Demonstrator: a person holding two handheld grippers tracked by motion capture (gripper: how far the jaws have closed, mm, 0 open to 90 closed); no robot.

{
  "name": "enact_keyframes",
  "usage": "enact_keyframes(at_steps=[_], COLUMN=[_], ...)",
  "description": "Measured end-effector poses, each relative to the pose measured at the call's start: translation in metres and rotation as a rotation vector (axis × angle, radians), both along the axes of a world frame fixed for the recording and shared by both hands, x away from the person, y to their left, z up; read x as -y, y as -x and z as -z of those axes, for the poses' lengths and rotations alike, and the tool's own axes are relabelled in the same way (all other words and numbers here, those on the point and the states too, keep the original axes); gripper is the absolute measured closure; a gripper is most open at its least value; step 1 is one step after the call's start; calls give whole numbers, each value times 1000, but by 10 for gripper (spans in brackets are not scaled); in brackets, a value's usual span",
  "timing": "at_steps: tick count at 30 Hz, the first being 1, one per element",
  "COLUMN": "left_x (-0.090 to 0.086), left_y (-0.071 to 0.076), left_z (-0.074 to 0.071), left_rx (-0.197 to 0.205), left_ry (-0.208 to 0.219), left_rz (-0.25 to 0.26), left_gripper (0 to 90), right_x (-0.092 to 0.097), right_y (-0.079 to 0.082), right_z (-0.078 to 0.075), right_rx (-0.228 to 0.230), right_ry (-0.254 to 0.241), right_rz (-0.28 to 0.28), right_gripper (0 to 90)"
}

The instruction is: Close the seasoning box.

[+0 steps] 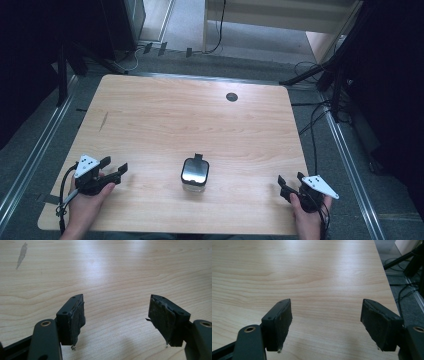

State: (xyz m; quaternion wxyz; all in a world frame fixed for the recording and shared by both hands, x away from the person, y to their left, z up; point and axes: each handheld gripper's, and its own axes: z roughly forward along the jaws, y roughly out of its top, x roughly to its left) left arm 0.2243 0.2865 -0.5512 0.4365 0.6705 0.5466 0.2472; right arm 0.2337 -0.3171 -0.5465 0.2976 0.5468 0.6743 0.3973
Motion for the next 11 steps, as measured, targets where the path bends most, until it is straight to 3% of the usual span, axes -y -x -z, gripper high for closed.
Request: enact_keyframes(at_steps=[5, 11], left_x=[0, 1], left_y=[-1, -2], left_z=[0, 0], left_rx=[-2, 0], left_ry=[0, -1], left_rz=[-2, 3], left_gripper=[296, 332], right_x=[-5, -5], right_y=[-5, -7], right_z=[1, 1], right_rx=[-21, -23], right_ry=[49, 49], right_rz=[15, 35], right_gripper=[261, 268])
